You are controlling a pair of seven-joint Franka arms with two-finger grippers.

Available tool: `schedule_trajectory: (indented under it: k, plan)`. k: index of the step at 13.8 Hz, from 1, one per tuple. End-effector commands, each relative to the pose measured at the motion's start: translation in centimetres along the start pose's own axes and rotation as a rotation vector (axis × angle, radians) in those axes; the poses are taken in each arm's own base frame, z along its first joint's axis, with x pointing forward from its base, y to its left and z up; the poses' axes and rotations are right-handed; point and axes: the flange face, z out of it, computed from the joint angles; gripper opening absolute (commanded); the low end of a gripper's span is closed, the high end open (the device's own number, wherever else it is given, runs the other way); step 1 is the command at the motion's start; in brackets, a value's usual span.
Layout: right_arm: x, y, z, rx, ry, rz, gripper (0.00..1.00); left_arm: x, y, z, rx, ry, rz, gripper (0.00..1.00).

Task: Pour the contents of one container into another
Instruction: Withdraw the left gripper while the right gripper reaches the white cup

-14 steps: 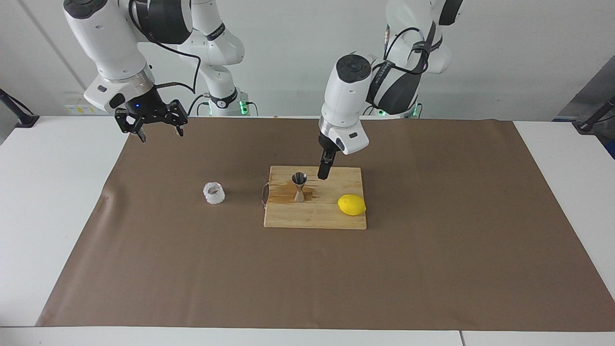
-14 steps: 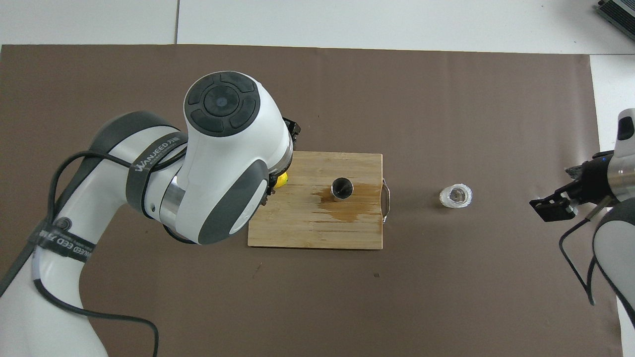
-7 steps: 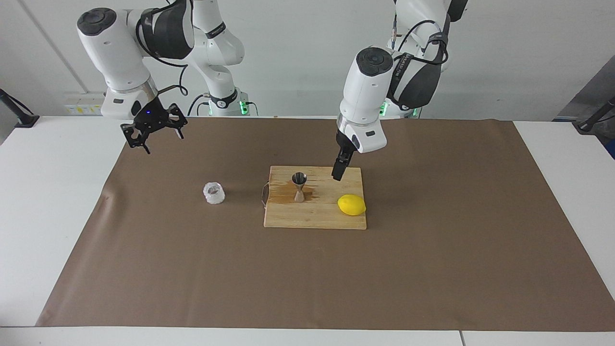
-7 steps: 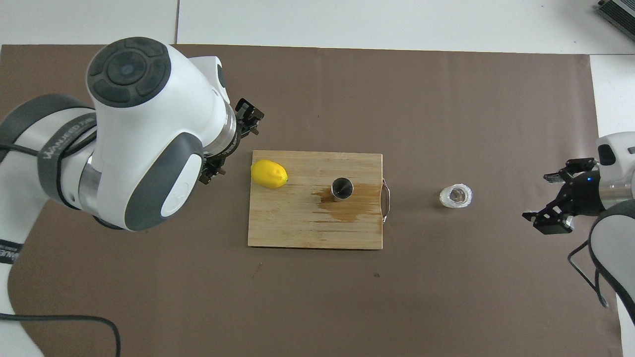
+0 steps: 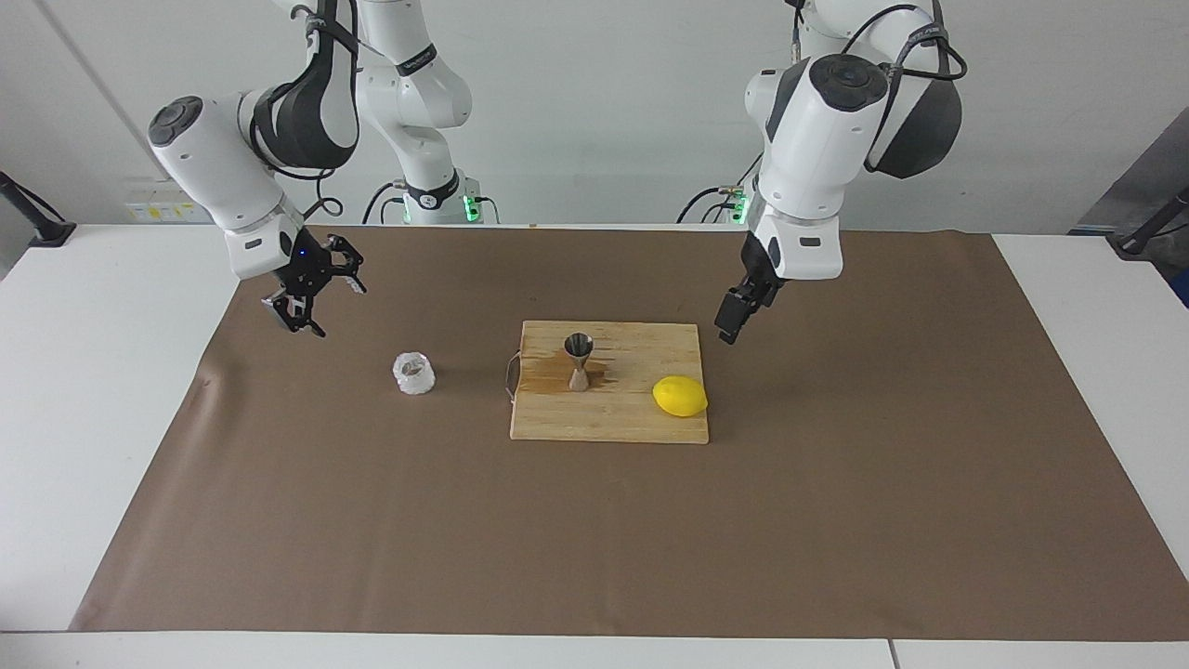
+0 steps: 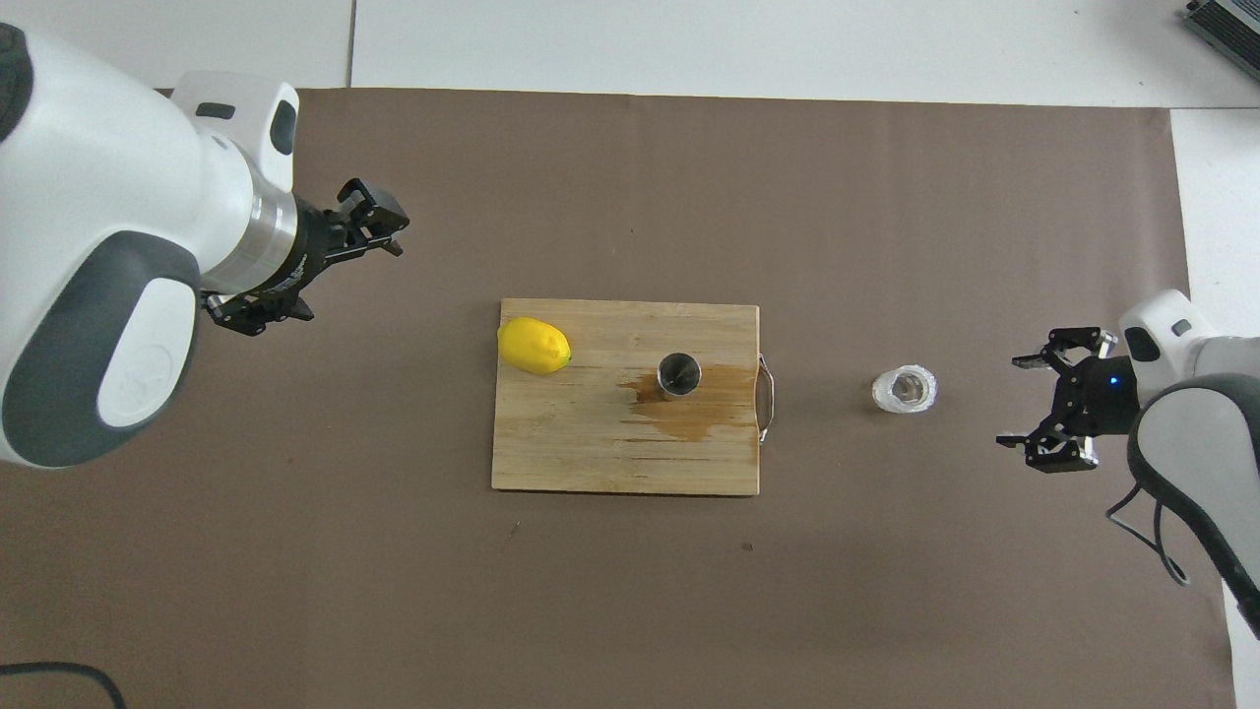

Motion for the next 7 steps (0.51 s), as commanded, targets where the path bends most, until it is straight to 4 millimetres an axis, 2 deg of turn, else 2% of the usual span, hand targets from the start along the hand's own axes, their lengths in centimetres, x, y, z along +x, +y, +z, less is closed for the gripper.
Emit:
schedule_trajectory:
  k: [1,4,7]
  plan:
    - [-1.1,0.2,2.6,-0.022,0.082,-0.105,1.0,0.8,-2.7,-0.9,0.017,0.008,0.118,1.0]
    - [-1.9,0.7,5.0,-0.022,0.113,-0.136,1.0,2.2,-4.4,-1.4,0.023,0.008,0.26,1.0]
    - [-2.0,0.9,6.2,-0.024,0.146,-0.148,1.0,3.3,-6.2,-1.7,0.038,-0.01,0.425,1.0]
